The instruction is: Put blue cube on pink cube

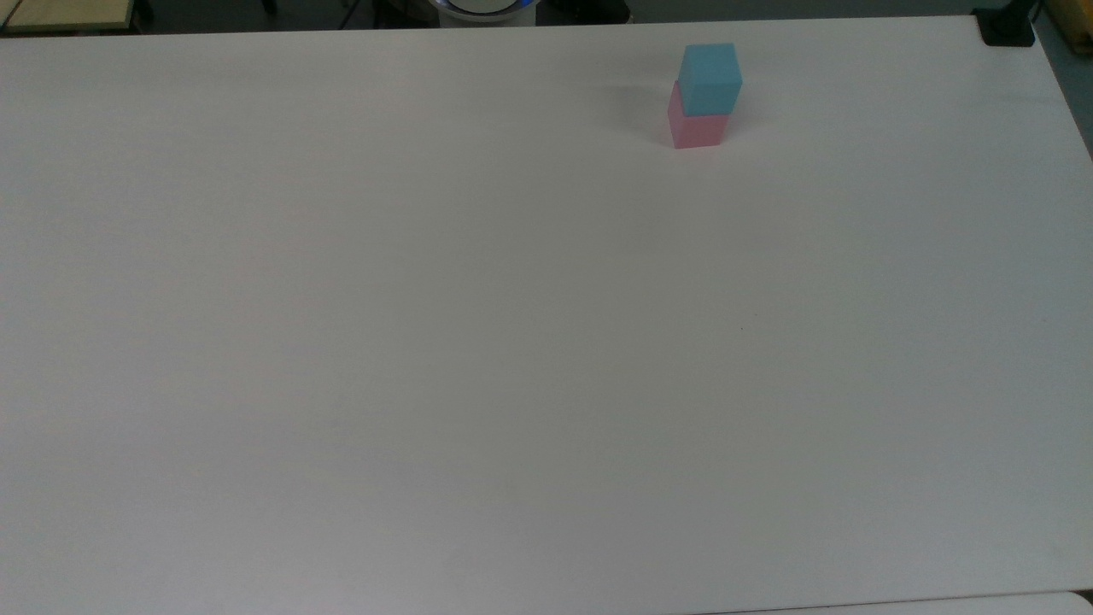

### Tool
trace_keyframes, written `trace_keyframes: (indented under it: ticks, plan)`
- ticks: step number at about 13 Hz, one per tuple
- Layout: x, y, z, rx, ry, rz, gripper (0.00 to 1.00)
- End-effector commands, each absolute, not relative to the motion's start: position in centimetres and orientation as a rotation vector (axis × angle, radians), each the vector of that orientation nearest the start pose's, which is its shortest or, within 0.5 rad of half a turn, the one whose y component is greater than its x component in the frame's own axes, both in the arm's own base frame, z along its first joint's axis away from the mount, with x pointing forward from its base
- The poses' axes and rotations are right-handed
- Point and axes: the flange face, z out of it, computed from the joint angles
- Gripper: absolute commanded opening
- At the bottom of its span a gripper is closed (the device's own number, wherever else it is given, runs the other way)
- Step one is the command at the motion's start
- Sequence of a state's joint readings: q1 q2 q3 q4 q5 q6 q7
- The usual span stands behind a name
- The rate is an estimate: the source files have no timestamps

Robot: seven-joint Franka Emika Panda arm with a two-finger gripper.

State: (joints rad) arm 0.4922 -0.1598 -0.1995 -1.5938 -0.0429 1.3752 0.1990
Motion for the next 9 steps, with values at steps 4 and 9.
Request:
trace_keyframes:
  ticks: [4, 9]
  plan:
    - [50.2, 1.7, 66.2, -3.237, 0.031, 0.168, 1.0]
    - [52.4, -0.6, 64.4, -3.247, 0.043, 0.124, 1.0]
